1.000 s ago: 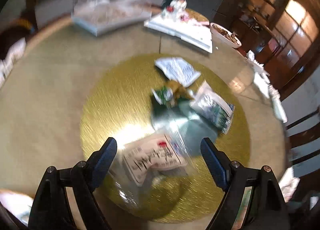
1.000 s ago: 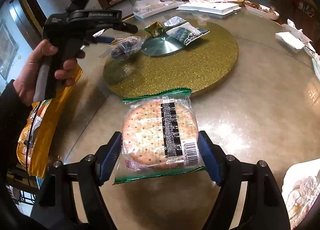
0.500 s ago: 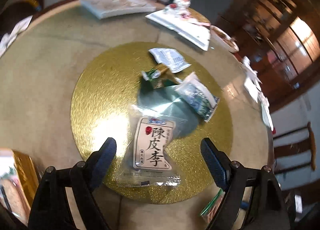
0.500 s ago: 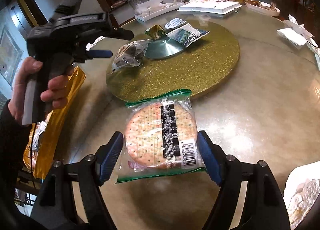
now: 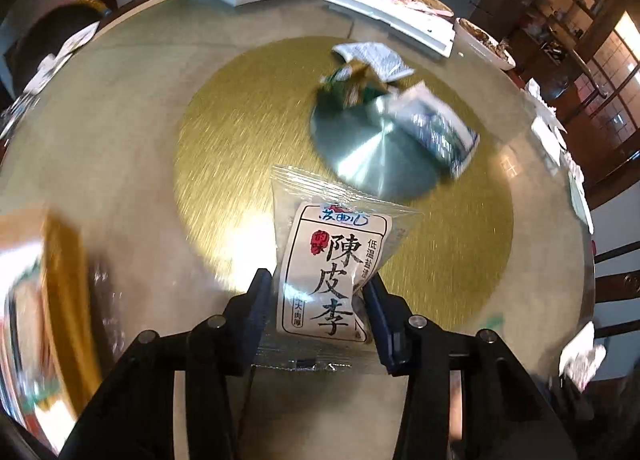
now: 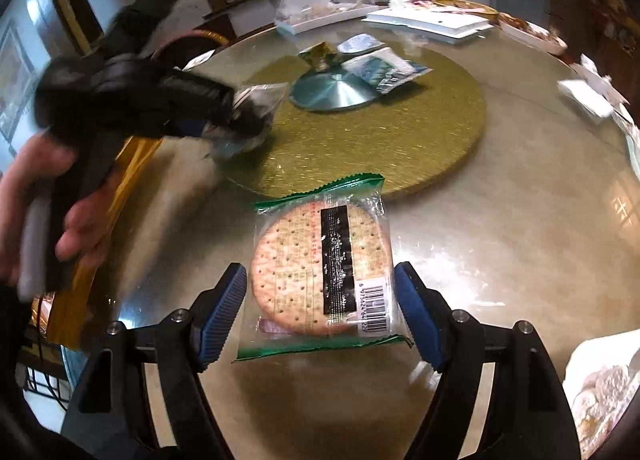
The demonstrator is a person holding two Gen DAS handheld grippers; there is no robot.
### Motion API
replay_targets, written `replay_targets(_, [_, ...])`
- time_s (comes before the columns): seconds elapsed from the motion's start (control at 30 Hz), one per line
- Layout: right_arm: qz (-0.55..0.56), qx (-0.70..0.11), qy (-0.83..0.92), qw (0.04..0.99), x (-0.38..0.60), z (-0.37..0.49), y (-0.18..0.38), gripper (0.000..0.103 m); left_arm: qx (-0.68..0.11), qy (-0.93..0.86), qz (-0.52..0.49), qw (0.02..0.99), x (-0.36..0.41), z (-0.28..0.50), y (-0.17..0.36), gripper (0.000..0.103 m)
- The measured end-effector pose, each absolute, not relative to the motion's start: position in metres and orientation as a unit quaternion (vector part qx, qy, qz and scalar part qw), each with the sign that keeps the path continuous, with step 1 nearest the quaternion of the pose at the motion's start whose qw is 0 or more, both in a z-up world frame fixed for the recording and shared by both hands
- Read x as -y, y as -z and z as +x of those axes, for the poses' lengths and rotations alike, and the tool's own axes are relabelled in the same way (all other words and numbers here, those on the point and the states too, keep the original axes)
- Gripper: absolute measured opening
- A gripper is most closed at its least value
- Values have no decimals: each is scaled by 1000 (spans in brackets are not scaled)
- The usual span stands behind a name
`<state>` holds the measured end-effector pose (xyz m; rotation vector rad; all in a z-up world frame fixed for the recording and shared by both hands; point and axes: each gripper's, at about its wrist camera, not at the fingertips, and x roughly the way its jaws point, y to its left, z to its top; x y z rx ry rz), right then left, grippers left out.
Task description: Organize snacks
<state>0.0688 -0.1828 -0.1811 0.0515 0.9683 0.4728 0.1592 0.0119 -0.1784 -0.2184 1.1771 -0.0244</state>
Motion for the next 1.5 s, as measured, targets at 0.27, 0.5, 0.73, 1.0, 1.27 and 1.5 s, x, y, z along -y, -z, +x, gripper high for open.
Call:
replay_targets(0.27, [20, -451, -226, 863, 179, 48, 182, 71, -513, 19, -162, 843, -18, 42, 155, 46])
replay_targets(0.5, [35, -459, -252, 851, 182, 19, 181, 52, -474, 20, -213, 854, -14, -45, 163, 46])
replay_targets(0.73, [17, -478, -237, 845, 156, 30, 180, 82, -427, 31, -221, 877, -19, -75, 140, 46])
replay_targets(1.0, [-70, -450, -177, 872, 120, 28, 185, 77, -377, -12, -226, 898, -62, -95, 111, 46])
replay_targets(1.27, [44, -439, -280, 853, 117, 33, 161, 76, -344, -82, -250, 901, -133, -97, 105, 46])
replay_targets(1.5, [36, -385, -402, 830, 27, 44, 93, 76, -346, -132, -235, 899, -197, -65, 97, 46])
